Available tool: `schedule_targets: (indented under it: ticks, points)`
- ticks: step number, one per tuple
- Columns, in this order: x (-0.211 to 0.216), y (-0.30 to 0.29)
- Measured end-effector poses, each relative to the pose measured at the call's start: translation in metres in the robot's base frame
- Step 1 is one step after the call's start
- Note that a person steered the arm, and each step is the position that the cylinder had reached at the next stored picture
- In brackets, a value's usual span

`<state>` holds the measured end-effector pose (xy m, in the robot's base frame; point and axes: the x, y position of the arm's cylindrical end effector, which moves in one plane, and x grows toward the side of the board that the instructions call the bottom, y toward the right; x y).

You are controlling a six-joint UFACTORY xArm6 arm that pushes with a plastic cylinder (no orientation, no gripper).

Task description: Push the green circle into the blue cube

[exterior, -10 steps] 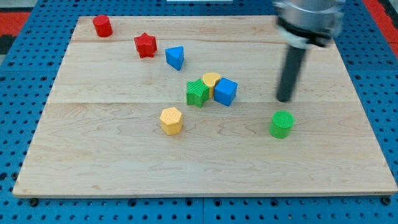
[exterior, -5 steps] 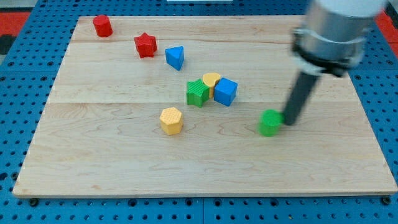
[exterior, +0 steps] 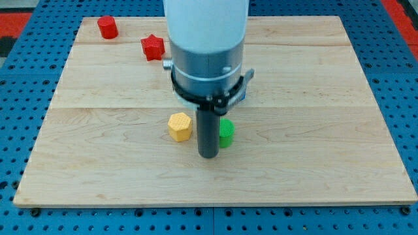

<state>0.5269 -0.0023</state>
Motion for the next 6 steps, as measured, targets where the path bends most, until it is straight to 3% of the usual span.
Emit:
schedule_targets:
  ticks: [1, 4, 5, 6]
  points:
    - [-0.014, 0.018]
    - [-0.006, 0.009]
    - [0.015, 0.013]
    - [0.005, 0.026]
